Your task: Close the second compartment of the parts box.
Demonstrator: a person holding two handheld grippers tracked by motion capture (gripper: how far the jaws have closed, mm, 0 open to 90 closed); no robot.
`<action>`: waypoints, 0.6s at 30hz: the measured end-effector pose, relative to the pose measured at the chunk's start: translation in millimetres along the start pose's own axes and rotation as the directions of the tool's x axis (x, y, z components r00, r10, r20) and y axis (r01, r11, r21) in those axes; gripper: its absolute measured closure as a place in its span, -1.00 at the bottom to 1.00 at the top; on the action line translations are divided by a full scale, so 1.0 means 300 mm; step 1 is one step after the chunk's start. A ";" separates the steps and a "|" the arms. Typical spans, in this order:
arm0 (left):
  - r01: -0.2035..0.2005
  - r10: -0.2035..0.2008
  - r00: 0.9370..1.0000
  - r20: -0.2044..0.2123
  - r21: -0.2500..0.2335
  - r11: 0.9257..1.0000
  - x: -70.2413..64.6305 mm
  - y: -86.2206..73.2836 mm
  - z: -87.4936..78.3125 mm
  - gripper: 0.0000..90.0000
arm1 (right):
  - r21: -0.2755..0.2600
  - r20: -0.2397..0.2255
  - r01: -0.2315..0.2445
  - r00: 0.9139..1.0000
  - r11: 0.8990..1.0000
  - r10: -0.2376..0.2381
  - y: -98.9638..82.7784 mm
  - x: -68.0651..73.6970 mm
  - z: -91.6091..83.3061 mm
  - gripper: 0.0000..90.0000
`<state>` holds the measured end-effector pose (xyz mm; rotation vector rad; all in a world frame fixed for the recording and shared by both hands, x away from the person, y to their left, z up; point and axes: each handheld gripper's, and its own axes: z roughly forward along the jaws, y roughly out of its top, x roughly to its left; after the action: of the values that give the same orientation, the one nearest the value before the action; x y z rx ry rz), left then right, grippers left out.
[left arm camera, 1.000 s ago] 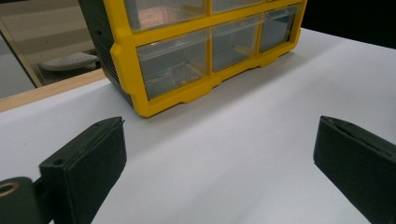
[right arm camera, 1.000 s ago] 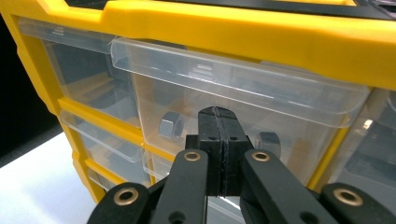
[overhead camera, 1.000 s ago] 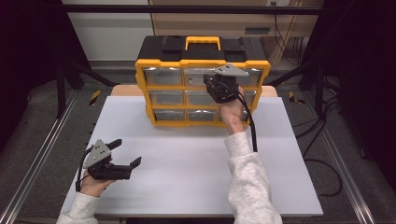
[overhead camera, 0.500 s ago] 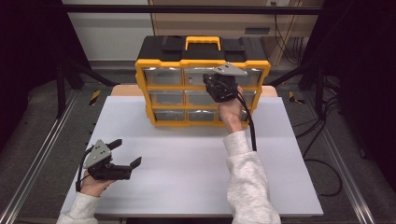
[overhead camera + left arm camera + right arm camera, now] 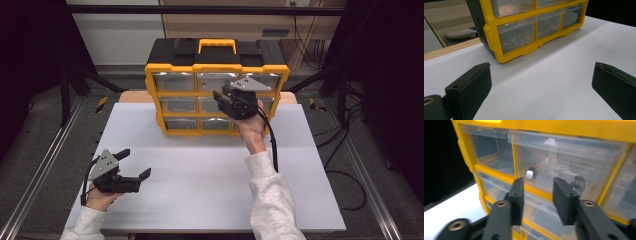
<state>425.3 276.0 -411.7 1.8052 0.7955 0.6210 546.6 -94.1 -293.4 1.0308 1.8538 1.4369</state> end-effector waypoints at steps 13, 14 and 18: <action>-0.003 0.003 1.000 0.006 0.010 1.000 -0.005 -0.005 0.010 -0.96 | 0.031 -0.016 0.019 1.000 0.999 -0.018 -0.135 0.000 -0.141 -0.71; -0.002 0.002 1.000 0.006 0.010 1.000 -0.005 -0.006 0.010 -0.96 | 0.022 -0.021 0.012 1.000 1.000 -0.011 -0.147 -0.002 -0.155 -0.73; 0.000 0.000 1.000 0.007 0.013 1.000 -0.006 -0.008 0.013 -0.96 | 0.009 -0.028 -0.005 1.000 1.000 0.005 -0.178 -0.010 -0.190 -0.85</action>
<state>426.3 272.8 -415.4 1.8180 0.7959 0.6105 489.9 -133.4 -330.1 1.0257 1.8797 1.4541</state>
